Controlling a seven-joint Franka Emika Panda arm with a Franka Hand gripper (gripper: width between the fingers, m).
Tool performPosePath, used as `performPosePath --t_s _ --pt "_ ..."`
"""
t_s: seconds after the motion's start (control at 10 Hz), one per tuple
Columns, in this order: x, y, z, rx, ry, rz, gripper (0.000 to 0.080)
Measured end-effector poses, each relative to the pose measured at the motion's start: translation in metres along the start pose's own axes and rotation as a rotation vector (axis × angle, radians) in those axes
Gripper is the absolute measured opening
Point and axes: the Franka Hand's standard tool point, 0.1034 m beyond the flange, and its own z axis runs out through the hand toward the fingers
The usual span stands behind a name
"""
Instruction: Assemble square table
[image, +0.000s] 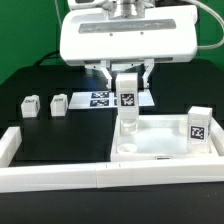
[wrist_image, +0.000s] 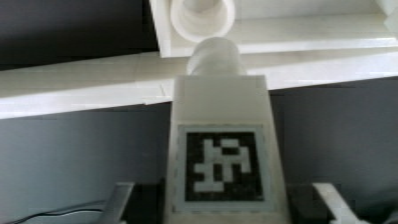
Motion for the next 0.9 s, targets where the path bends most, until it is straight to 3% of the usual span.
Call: performPosePath --t_s 0.4,0.9 --pt "0.000 0.017 0.004 -0.018 0.034 -0.036 0.0291" --pt "-0.018 0.008 0.021 -0.014 0.007 -0.053 0.0291"
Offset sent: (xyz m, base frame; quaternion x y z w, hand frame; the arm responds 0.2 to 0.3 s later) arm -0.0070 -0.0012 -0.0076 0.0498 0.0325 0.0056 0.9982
